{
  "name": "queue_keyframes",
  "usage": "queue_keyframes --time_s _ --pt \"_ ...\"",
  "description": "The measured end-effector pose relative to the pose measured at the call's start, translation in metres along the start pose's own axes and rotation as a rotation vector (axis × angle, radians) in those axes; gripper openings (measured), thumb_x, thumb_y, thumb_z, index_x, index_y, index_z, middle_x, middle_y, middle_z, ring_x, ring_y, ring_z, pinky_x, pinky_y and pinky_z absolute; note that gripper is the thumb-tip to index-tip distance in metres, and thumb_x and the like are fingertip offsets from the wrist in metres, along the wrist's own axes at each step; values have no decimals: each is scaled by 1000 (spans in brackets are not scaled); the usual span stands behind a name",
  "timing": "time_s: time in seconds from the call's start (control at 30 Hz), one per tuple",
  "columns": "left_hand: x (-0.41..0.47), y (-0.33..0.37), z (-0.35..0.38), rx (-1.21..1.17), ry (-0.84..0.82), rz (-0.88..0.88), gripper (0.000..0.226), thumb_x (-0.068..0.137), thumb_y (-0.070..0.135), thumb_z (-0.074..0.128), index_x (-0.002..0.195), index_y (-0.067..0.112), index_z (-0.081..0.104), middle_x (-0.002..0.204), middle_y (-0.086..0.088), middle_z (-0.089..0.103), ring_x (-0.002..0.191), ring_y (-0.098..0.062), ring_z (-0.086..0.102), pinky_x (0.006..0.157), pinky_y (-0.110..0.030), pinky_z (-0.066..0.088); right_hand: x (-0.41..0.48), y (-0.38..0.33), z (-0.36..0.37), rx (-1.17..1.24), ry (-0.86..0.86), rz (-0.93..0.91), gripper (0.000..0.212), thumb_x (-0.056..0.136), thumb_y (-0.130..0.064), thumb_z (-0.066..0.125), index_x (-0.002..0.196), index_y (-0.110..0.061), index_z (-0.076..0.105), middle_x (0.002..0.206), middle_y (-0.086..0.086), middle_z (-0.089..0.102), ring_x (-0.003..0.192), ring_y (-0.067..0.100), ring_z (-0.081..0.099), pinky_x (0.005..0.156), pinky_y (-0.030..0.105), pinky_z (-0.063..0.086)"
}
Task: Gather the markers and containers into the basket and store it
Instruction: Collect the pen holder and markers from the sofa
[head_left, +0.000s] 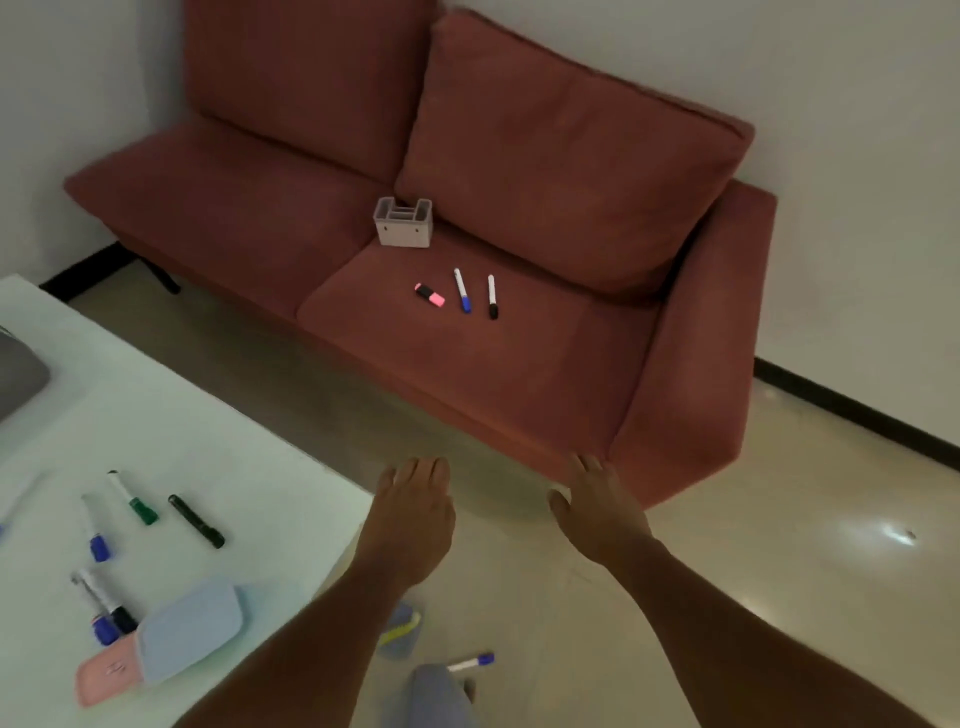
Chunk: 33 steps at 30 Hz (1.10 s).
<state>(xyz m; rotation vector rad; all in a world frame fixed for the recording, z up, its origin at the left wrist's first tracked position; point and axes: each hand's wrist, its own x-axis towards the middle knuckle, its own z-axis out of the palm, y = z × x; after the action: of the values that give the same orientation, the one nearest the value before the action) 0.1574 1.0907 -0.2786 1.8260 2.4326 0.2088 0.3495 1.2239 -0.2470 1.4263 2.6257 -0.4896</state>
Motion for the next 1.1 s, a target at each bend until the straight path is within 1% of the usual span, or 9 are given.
queue_keyframes --time_s 0.13,0.23,0.33,0.4,0.5,0.6,0.77,1.0,1.1 --pt "66 -27 -12 33 23 -86 22 84 25 45 100 15 55 94 -3 57 85 -24 55 80 -40 47 80 3 -29 -34 -8 -95 44 90 -32 48 130 -15 42 124 8 52 111 29 48 89 42 47" --pt "129 -50 -18 38 39 -150 29 81 28 47 104 14 58 97 -4 60 89 -25 58 79 -41 50 140 -2 -49 -26 -16 -119 40 91 -33 49 125 -12 46 124 9 52 113 29 47 91 42 48" --pt "209 -63 -23 25 33 -173 26 84 29 47 102 16 59 98 -3 61 90 -25 59 80 -41 49 215 1 -63 -54 -36 -116 40 92 -35 49 124 -10 48 126 8 52 116 29 47 94 41 46" --pt "263 -71 -25 15 -7 -181 23 89 28 47 106 17 56 103 -2 59 95 -24 56 86 -41 45 273 2 -70 -80 -69 -141 39 92 -36 47 121 -9 48 122 8 52 115 30 49 94 41 44" --pt "323 -84 -28 -14 -56 -209 25 95 28 40 114 17 52 113 -1 54 105 -21 50 95 -38 38 344 -9 -83 -38 -102 -164 32 93 -34 49 114 -11 49 116 4 52 111 25 49 88 35 43" --pt "370 -101 -37 -21 -78 -233 32 95 28 39 122 16 51 120 -2 54 111 -22 49 96 -38 36 394 -27 -103 12 -116 -191 28 94 -30 50 118 -15 49 116 1 52 109 21 48 82 29 41" --pt "432 -141 -60 16 -75 -309 29 93 27 42 119 18 50 118 -1 54 108 -22 51 93 -37 38 482 -41 -126 -1 -189 -266 49 95 -30 47 140 -15 39 141 3 44 127 21 44 100 34 43" --pt "491 -211 -78 95 -13 -477 17 88 26 50 100 16 55 96 -4 58 89 -25 56 79 -41 45 595 -95 -152 -15 -177 -429 52 96 -32 50 143 -14 37 143 8 45 126 26 46 102 36 40" --pt "511 -236 -66 67 -79 -513 21 90 26 46 106 15 54 102 -4 57 94 -24 55 83 -40 45 634 -115 -139 28 -216 -427 55 95 -32 52 144 -12 36 143 11 46 126 27 48 104 37 40"
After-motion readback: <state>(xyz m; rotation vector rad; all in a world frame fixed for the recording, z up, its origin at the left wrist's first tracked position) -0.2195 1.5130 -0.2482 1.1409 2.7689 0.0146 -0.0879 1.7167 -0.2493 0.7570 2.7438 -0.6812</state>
